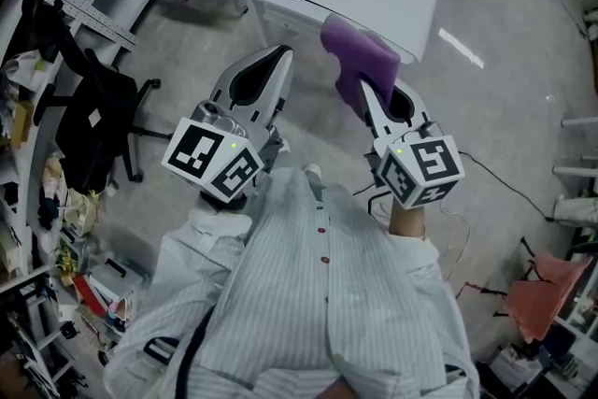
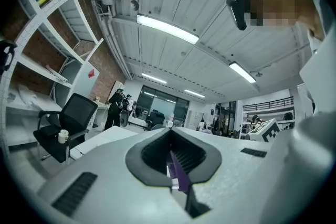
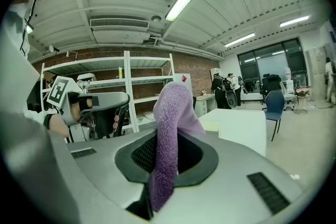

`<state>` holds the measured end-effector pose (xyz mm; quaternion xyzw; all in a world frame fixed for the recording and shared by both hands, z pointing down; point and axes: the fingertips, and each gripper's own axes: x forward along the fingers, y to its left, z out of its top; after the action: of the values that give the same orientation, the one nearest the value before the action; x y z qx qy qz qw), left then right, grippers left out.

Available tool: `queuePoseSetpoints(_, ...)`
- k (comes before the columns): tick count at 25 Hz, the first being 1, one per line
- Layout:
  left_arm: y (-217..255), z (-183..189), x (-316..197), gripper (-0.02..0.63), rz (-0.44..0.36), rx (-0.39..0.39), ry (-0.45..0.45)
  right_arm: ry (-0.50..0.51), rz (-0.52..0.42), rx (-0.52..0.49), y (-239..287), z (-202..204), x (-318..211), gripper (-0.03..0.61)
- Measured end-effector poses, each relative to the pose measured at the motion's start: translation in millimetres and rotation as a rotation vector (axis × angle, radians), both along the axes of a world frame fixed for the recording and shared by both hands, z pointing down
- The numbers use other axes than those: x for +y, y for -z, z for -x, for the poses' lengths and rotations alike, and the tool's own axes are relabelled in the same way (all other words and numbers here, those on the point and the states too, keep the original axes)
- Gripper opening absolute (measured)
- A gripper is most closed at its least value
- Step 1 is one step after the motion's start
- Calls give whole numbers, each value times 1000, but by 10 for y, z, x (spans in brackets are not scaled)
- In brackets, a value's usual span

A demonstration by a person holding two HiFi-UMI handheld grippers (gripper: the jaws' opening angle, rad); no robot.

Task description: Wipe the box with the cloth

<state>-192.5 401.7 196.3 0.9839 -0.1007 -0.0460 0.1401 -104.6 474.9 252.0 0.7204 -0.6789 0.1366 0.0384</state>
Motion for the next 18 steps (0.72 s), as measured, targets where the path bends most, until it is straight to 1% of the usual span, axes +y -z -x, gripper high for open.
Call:
queuePoseSetpoints(3,-45,-44,-147,9,6,-5,15,2,6,-6,-43,-75,-106,46)
queuePoseSetpoints(7,-116,-155,-439,9,13,-4,21,6,13,-4,-103,-195,-383,46)
queuePoseSetpoints(18,-202,-760,-1712,9,31,-24,-22,-12,50,-6,-171,-690,-1611,46)
